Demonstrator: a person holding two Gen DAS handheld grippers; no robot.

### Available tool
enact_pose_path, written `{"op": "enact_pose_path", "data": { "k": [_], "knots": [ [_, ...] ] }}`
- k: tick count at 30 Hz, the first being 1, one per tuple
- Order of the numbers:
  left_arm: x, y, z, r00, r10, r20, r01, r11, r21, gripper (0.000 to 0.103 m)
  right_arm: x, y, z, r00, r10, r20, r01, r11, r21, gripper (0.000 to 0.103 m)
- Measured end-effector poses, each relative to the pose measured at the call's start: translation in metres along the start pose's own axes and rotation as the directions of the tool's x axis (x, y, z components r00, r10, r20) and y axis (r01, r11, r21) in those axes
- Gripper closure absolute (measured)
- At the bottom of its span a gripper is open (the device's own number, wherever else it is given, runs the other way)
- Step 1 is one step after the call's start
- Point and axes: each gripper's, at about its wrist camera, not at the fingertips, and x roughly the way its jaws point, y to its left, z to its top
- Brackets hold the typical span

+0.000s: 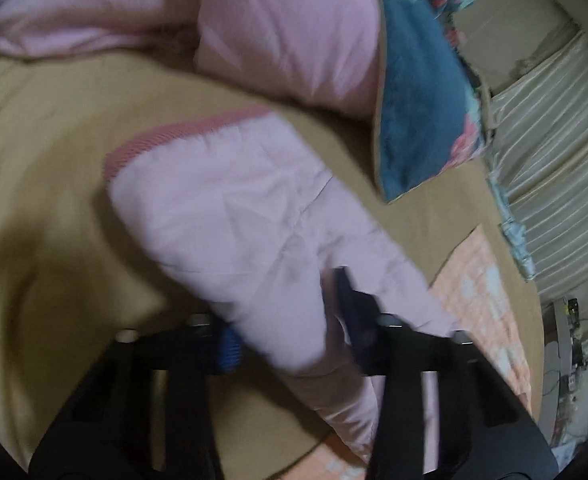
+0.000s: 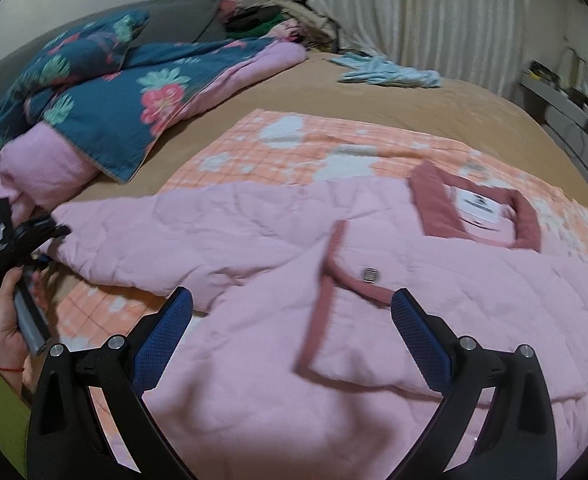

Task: Fold large clothes
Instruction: 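Lift the held sleeve upward with the left gripper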

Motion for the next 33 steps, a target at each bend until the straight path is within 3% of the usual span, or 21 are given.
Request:
{"op": "enact_pose_path", "data": {
  "k": [4, 8, 14, 20, 33],
  "knots": [
    [-0.034, -0.027, 0.002, 0.995, -0.061, 0.079, 0.055, 0.996, 0.076, 0.09, -0.018, -0.025, -0.005, 0.999, -0.02, 0.026, 0.018, 0.998, 0.058, 0.004],
    [-0.064, -0.055, -0.006, 0.982, -0.159, 0.097, 0.144, 0.979, 0.144, 0.091, -0.042, -0.048, -0.011, 0.997, -0.058, 0.052, 0.053, 0.995, 0.088, 0.004],
    [-0.119, -0.107, -0.035, 0.958, -0.278, 0.069, 0.248, 0.927, 0.282, 0.091, -0.088, -0.083, -0.022, 0.992, -0.102, 0.072, 0.093, 0.989, 0.117, 0.004],
    [-0.163, -0.153, -0.062, 0.936, -0.351, 0.042, 0.31, 0.871, 0.38, 0.091, -0.13, -0.113, -0.043, 0.984, -0.14, 0.112, 0.124, 0.982, 0.14, 0.004],
    [-0.229, -0.229, -0.1, 0.893, -0.45, 0.021, 0.378, 0.773, 0.51, 0.092, -0.192, -0.155, -0.086, 0.97, -0.176, 0.168, 0.138, 0.967, 0.216, 0.004]
  ]
}}
